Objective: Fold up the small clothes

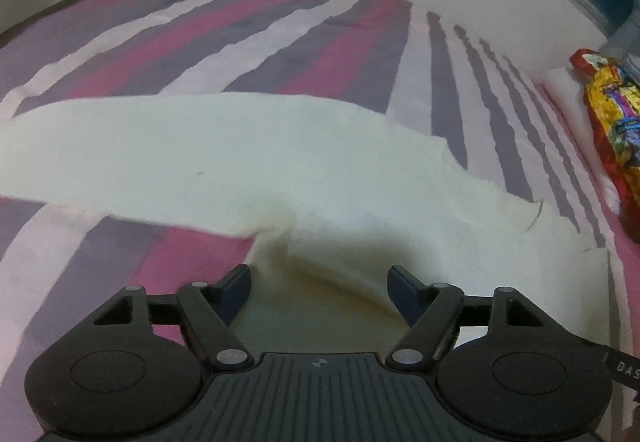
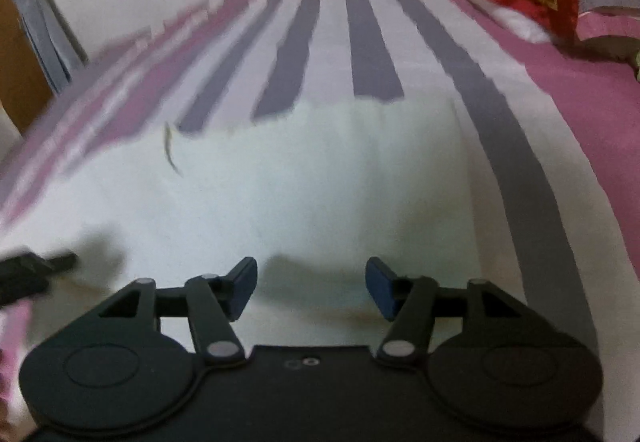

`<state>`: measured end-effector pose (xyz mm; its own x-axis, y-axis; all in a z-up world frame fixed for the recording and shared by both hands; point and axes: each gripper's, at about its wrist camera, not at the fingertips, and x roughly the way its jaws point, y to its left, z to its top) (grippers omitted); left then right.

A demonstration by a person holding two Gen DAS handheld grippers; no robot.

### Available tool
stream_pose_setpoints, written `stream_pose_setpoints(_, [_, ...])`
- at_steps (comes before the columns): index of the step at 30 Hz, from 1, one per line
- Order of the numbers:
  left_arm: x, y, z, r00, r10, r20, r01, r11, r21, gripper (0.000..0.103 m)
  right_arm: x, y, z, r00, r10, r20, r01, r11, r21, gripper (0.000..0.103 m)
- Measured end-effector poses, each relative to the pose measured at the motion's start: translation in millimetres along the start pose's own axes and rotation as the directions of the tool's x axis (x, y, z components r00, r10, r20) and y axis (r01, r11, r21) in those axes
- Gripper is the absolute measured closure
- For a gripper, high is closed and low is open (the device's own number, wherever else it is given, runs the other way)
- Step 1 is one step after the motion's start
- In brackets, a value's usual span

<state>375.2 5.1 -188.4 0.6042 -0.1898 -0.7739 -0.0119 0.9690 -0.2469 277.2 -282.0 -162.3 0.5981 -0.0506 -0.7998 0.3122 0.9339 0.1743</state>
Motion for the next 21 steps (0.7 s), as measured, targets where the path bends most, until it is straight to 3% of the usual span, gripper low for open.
stream_pose_setpoints(5, [-20,39,-3,0.999,0.013,-0.031,-0.014,0.999,-0.039,0.028,-14,8,-5,1.0,0.025,0.01,-0.025,1.0,0.019,0.044])
stream_pose_setpoints(12, [-48,136,-3,1.0,0.001,-0.016,-0.006,0.961,-0.277,0.028,-24,43,-7,0.997,0.072,0.007,-0.072,0.997,-0.012,0.044])
stream_pose_setpoints(17, [-56,206,-1,1.0,0.002,0.008,0.001,0.9,-0.437,0.028,-25,77,-15,0.994,0.107,-0.01,-0.108,0.992,-0.059,0.043])
stream_pose_setpoints(21, [-53,254,-5,0.999,0.014,0.03,0.005,0.831,-0.556,0.028,-22,103,-23,0.992,0.126,-0.028,-0.128,0.987,-0.093,0.043])
